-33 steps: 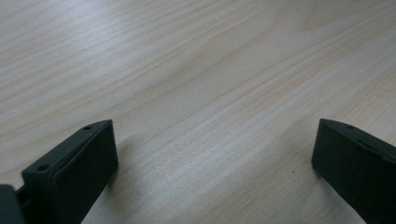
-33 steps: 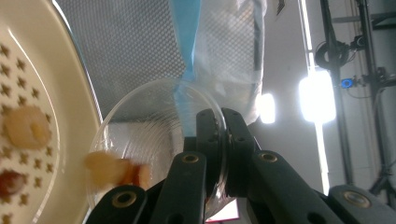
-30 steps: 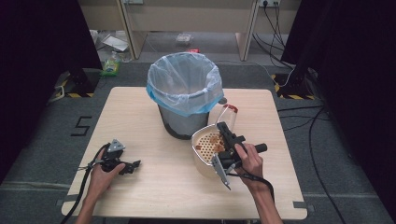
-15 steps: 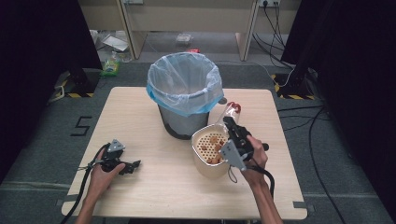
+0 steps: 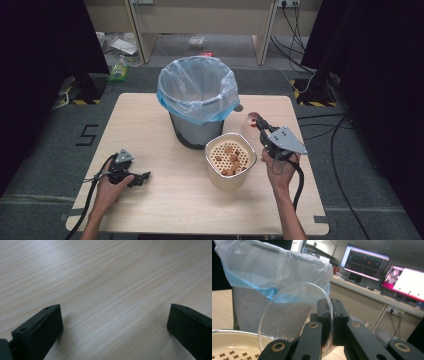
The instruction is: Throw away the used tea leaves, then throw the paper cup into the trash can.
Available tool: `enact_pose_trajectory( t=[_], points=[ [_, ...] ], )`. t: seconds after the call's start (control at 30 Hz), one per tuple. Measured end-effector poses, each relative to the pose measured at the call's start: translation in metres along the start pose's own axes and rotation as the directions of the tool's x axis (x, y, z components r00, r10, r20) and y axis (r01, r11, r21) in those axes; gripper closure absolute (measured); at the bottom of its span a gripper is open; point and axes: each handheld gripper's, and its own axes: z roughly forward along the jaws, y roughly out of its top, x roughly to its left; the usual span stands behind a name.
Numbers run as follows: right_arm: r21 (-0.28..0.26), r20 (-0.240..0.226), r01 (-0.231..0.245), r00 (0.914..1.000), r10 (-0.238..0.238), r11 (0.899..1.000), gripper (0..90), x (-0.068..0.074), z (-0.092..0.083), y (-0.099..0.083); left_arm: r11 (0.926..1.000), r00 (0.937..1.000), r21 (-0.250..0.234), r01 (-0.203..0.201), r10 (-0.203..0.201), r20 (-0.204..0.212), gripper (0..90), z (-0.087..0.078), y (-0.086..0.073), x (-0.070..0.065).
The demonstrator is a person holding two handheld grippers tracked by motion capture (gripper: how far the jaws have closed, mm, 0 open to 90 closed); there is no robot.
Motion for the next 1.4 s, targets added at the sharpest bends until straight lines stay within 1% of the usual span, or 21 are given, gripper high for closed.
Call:
enact_pose_trajectory(
  t=[0.03,0.1,0.2,0.3,0.33,0.43,0.57,0.6,0.67,0.77,0.97,1.1,1.2,1.4],
  points=[
    [0.004,-0.006,-0.033,0.9994,0.033,0.999,87.2,-0.002,0.001,0.000,1.0000,1.0000,0.000,0.000,0.000,0.000,0.0,0.000,0.000,0.000],
    [0.008,-0.016,-0.084,0.9963,0.084,0.996,87.2,-0.007,0.003,0.003,1.0000,1.0000,-0.001,0.000,0.000,-0.001,0.0,0.000,0.000,0.000],
    [0.018,-0.036,-0.163,0.9858,0.164,0.986,87.2,-0.013,0.005,0.008,1.0000,1.0000,0.001,0.000,0.000,0.000,0.0,0.000,0.000,0.000],
    [0.038,-0.033,-0.168,0.9849,0.170,0.985,87.2,-0.022,0.007,0.015,1.0000,1.0000,-0.001,0.000,0.000,-0.001,0.0,0.000,0.000,0.000],
    [0.035,-0.042,-0.183,0.9820,0.184,0.983,87.2,-0.025,0.007,0.017,1.0000,1.0000,0.001,0.000,0.000,0.000,0.0,0.000,0.000,0.000],
    [0.039,-0.072,-0.232,0.9696,0.234,0.972,87.1,-0.034,0.009,0.022,1.0000,1.0000,-0.001,0.000,0.000,-0.001,0.0,0.000,0.000,0.000],
    [0.051,-0.079,-0.266,0.9600,0.269,0.963,87.0,-0.041,0.014,0.029,1.0000,1.0000,0.001,0.000,0.000,0.000,0.0,0.000,0.000,0.000],
    [0.052,-0.084,-0.271,0.9579,0.275,0.961,87.0,-0.042,0.016,0.031,1.0000,1.0000,0.001,0.000,0.000,0.000,0.0,0.000,0.000,0.000],
    [0.054,-0.084,-0.266,0.9592,0.270,0.962,87.0,-0.044,0.018,0.038,1.0000,1.0000,-0.001,0.000,0.000,-0.001,0.0,0.000,0.000,0.000],
    [0.042,-0.090,-0.276,0.9562,0.279,0.960,87.0,-0.049,0.022,0.050,1.0000,1.0000,0.001,0.000,0.000,0.000,0.0,0.000,0.000,0.000],
    [0.024,-0.092,-0.277,0.9561,0.278,0.960,86.8,-0.058,0.030,0.071,1.0000,1.0000,0.000,0.001,-0.001,-0.001,0.0,0.000,0.000,0.000],
    [0.013,-0.094,-0.297,0.9502,0.297,0.955,86.8,-0.064,0.035,0.081,1.0000,1.0000,0.000,0.000,0.000,-0.001,0.0,0.000,0.000,0.000],
    [0.006,-0.094,-0.296,0.9508,0.295,0.955,86.8,-0.068,0.039,0.090,1.0000,1.0000,0.001,0.000,0.000,0.000,0.0,0.000,0.000,0.000],
    [-0.015,-0.087,-0.258,0.9629,0.255,0.966,86.8,-0.071,0.044,0.117,1.0000,1.0000,-0.001,0.001,-0.001,-0.001,0.0,0.000,0.000,0.000]
  ],
)
